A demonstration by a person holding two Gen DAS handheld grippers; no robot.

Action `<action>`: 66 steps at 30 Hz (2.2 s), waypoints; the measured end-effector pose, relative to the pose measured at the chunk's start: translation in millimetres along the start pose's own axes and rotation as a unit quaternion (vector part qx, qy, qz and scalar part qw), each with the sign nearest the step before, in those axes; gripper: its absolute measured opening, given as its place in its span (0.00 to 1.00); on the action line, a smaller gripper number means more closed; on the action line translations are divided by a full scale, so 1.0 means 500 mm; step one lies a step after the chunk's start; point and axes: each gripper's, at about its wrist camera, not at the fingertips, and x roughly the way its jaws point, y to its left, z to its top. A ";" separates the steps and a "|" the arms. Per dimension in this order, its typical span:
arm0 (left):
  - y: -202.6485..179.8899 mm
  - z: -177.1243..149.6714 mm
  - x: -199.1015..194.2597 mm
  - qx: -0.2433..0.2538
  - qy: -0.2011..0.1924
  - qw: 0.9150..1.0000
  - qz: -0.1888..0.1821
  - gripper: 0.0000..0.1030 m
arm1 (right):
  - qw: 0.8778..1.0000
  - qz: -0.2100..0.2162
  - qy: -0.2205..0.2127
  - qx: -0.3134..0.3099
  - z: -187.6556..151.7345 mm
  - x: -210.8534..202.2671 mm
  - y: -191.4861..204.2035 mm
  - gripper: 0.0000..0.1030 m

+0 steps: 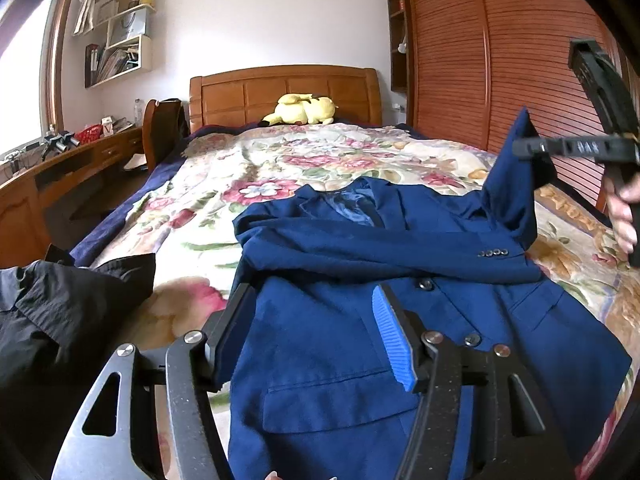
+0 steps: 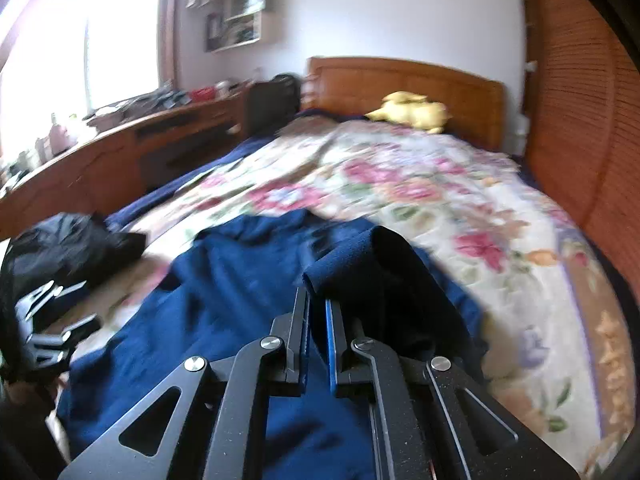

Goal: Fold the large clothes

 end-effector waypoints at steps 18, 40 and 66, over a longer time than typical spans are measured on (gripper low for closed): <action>-0.098 0.010 0.054 0.016 0.025 0.998 -0.050 0.60 | 0.994 -0.102 0.036 0.019 -0.126 -0.011 0.012 0.56; -0.421 0.006 0.240 0.175 0.156 0.962 -0.143 0.60 | 0.985 -0.131 0.034 0.108 -0.252 -0.055 -0.066 0.56; -0.316 0.126 0.152 0.133 0.048 0.986 -0.086 0.04 | 0.984 -0.116 0.014 0.133 -0.260 -0.034 -0.085 0.56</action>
